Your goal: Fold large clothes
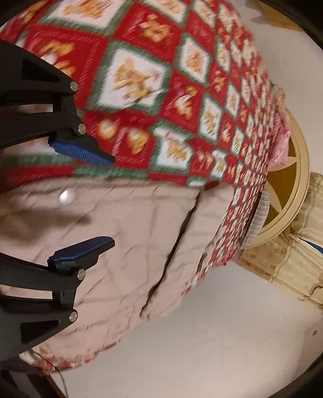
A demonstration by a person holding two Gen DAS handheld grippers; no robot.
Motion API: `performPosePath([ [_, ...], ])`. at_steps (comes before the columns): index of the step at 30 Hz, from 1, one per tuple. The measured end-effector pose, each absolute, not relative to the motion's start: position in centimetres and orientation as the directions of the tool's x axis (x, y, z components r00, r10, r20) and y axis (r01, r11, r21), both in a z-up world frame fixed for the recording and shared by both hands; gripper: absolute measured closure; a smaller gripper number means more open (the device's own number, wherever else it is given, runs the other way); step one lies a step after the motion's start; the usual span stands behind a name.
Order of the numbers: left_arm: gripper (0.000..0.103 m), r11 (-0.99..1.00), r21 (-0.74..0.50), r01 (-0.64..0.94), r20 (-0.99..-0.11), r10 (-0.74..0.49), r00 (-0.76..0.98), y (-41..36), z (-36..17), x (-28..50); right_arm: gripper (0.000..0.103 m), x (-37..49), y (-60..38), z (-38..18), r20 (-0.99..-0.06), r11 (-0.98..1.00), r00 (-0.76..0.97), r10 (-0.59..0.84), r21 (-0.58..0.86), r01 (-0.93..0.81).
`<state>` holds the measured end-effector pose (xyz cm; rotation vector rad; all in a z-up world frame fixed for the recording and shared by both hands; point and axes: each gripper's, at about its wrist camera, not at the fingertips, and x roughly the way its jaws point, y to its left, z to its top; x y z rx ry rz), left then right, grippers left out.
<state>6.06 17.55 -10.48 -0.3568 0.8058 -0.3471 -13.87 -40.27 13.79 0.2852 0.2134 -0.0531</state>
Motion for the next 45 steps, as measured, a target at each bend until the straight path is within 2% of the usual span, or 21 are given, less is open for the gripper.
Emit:
performPosePath([
  [1,0.044,0.874,-0.456,0.168,-0.629,-0.45,0.634,17.7,-10.7,5.3,0.004,-15.3,-40.1,15.0,-0.191,0.96,0.982,0.006,0.277,0.048],
  [2,0.044,0.867,-0.468,0.171,-0.626,-0.462,0.628,17.7,-10.8,4.8,0.0,-16.4,-39.9,15.7,-0.175,0.96,0.984,0.026,0.278,0.024],
  [4,0.043,0.85,-0.494,0.181,-0.614,-0.488,0.621,17.8,-11.0,3.6,0.0,-18.2,-39.6,16.1,-0.164,0.956,0.983,0.084,0.29,-0.034],
  [7,0.043,0.843,-0.504,0.186,-0.606,-0.499,0.62,17.7,-11.2,2.2,0.0,-18.3,-39.4,13.4,-0.209,0.948,0.97,0.125,0.314,-0.054],
  [11,0.043,0.826,-0.533,0.18,-0.605,-0.522,0.602,17.4,-12.3,1.0,0.001,-14.4,-39.8,5.6,-0.381,0.923,0.916,0.123,0.384,0.036],
  [12,0.043,0.828,-0.532,0.177,-0.612,-0.52,0.596,17.3,-12.7,0.8,0.004,-12.6,-39.9,3.0,-0.44,0.911,0.888,0.133,0.407,0.065],
  [14,0.043,0.841,-0.512,0.172,-0.629,-0.504,0.591,16.8,-13.3,0.5,0.018,-9.7,-39.9,-1.2,-0.54,0.894,0.827,0.156,0.433,0.113],
  [15,0.043,0.847,-0.503,0.175,-0.637,-0.499,0.588,16.6,-13.6,0.3,0.019,-7.8,-39.7,-3.4,-0.587,0.889,0.789,0.18,0.44,0.124],
  [17,0.039,0.86,-0.471,0.197,-0.637,-0.486,0.599,15.9,-13.5,-0.1,0.019,-6.5,-39.4,-5.3,-0.609,0.901,0.771,0.188,0.419,0.112],
  [19,0.028,0.857,-0.462,0.227,-0.639,-0.5,0.585,15.4,-13.4,-0.1,0.019,-5.5,-38.8,-6.2,-0.624,0.919,0.761,0.181,0.382,0.095],
  [21,0.024,0.852,-0.463,0.245,-0.635,-0.512,0.579,15.3,-13.6,-0.1,0.018,-4.2,-38.2,-7.3,-0.648,0.927,0.735,0.201,0.367,0.071],
  [27,0.024,0.844,-0.444,0.301,-0.627,-0.533,0.568,15.4,-13.8,-0.9,0.018,-4.3,-36.6,-11.5,-0.74,0.931,0.631,0.234,0.357,0.073],
  [29,0.024,0.822,-0.472,0.319,-0.61,-0.565,0.555,15.4,-13.9,-1.4,0.03,-4.6,-35.8,-12.7,-0.763,0.929,0.588,0.269,0.366,0.049],
  [31,0.024,0.788,-0.519,0.332,-0.581,-0.61,0.539,15.7,-14.3,-1.8,0.035,-4.9,-35.1,-12.3,-0.774,0.948,0.588,0.235,0.316,0.037],
  [34,0.025,0.737,-0.587,0.335,-0.539,-0.664,0.518,16.1,-14.7,-1.8,0.046,-4.9,-35.4,-12.4,-0.775,0.946,0.584,0.242,0.323,0.036],
  [36,0.025,0.711,-0.619,0.332,-0.52,-0.689,0.506,16.4,-14.8,-1.9,0.059,-5.1,-35.9,-12.7,-0.769,0.938,0.587,0.253,0.344,0.047],
  [38,0.035,0.702,-0.632,0.329,-0.509,-0.696,0.507,16.5,-14.8,-2.1,0.075,-5.3,-36.3,-12.6,-0.755,0.93,0.599,0.266,0.365,0.047],
  [39,0.059,0.693,-0.639,0.333,-0.504,-0.705,0.5,16.5,-14.7,-2.1,0.077,-5.4,-36.4,-12.5,-0.75,0.927,0.604,0.271,0.372,0.046],
  [40,0.075,0.684,-0.648,0.334,-0.505,-0.715,0.484,16.3,-14.7,-2.0,0.08,-5.6,-36.5,-12.2,-0.744,0.922,0.607,0.279,0.384,0.046],
  [45,0.086,0.626,-0.674,0.393,-0.41,-0.759,0.506,16.4,-12.9,-2.3,0.085,-6.3,-36.7,-9.8,-0.671,0.87,0.653,0.351,0.491,0.036],
])
